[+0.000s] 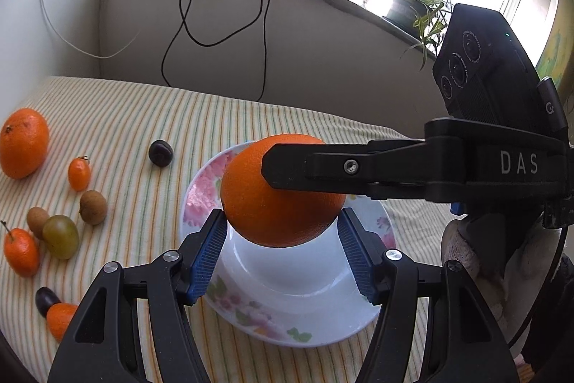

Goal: Organize fruits
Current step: 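Carry the held orange with the right gripper over the white plate, then lower the orange into the plate and open the right gripper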

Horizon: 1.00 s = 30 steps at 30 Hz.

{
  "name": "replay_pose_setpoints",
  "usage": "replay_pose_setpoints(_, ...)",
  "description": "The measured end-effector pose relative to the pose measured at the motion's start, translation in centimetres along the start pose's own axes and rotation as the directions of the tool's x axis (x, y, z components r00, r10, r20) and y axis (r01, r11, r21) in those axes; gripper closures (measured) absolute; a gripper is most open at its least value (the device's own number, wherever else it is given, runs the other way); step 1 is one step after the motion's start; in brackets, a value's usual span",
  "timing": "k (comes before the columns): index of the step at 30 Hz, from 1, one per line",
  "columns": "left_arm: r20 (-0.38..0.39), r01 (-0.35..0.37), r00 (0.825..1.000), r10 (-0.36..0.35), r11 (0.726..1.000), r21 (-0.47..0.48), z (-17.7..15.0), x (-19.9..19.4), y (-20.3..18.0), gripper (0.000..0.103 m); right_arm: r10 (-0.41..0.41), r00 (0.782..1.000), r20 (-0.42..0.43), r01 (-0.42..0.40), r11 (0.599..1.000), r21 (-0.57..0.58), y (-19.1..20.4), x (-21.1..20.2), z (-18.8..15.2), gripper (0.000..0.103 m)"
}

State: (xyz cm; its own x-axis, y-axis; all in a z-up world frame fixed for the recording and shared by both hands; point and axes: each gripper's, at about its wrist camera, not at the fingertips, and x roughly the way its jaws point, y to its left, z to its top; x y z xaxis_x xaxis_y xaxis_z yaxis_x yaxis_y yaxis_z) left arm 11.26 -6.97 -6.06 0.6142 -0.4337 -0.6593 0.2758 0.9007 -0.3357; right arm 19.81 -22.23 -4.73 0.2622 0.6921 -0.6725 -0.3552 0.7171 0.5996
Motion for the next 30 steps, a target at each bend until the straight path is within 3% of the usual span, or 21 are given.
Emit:
replay_pose_setpoints(25, -0.071, -0.014, 0.997, 0.015, 1.000, 0.026, 1.1, 1.9, -0.4, 0.039, -0.029, 1.000, -0.002, 0.029, 0.998, 0.055, -2.0, 0.9, 0.2, 0.027)
replay_pose_setpoints(30, -0.029, -0.043, 0.999, 0.045, 0.997, 0.058, 1.4, 0.8, -1.2, 0.039, -0.080, 0.997, 0.008, 0.079, 0.997, 0.019, -1.3, 0.5, 0.0, 0.024)
